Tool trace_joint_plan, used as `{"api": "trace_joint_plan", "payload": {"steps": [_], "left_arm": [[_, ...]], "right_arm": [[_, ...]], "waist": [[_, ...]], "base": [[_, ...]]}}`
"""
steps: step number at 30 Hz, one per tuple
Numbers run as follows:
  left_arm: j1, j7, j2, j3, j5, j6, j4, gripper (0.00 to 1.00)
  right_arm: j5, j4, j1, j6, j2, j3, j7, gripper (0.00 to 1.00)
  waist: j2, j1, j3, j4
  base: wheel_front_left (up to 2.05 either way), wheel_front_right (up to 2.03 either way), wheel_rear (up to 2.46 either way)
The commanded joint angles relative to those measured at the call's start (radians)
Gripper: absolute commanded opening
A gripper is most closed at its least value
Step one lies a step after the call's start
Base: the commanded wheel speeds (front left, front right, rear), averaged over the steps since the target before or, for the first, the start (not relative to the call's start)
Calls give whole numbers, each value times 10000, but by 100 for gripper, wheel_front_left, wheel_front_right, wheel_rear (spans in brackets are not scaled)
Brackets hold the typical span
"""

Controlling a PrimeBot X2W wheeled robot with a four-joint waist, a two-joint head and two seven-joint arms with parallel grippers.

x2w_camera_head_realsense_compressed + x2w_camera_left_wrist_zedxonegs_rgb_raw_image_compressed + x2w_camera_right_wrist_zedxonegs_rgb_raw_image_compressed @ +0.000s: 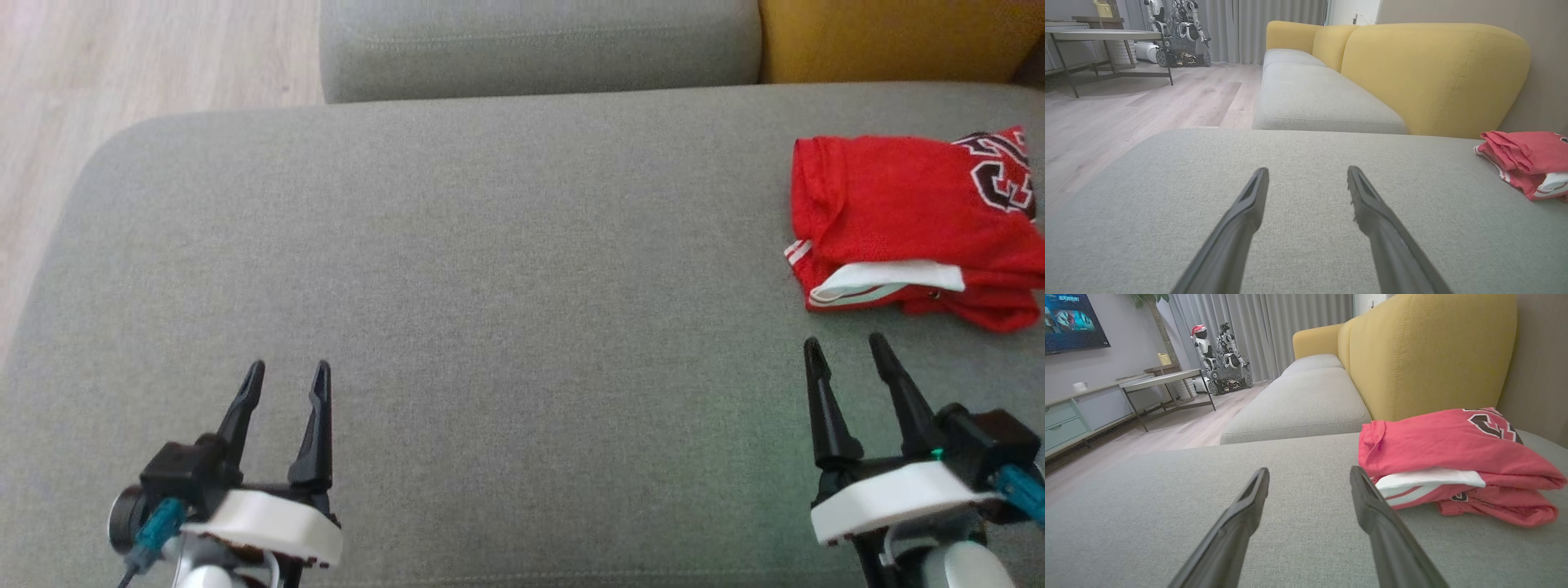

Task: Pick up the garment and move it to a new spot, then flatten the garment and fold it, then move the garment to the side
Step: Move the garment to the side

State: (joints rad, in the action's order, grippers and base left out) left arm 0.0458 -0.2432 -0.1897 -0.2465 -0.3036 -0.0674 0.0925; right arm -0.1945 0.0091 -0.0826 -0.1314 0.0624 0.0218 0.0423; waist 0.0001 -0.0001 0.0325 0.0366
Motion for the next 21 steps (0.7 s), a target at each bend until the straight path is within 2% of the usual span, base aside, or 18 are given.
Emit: {"api": "trace_joint_plan", "payload": {"steps": [1, 21], "left_arm": [[-277, -11, -215, 341, -79, -63, -333, 100], [129, 127, -351, 98, -56, -237, -409, 100]], "right_arm": [[69, -425, 135, 7, 0, 220, -32, 100], [355, -903, -385, 7, -85, -5, -363, 100]], "waist": [[-1, 1, -88, 8], [-1, 1, -470, -49]], "base": [[0, 0, 0], [0, 0, 0]]}}
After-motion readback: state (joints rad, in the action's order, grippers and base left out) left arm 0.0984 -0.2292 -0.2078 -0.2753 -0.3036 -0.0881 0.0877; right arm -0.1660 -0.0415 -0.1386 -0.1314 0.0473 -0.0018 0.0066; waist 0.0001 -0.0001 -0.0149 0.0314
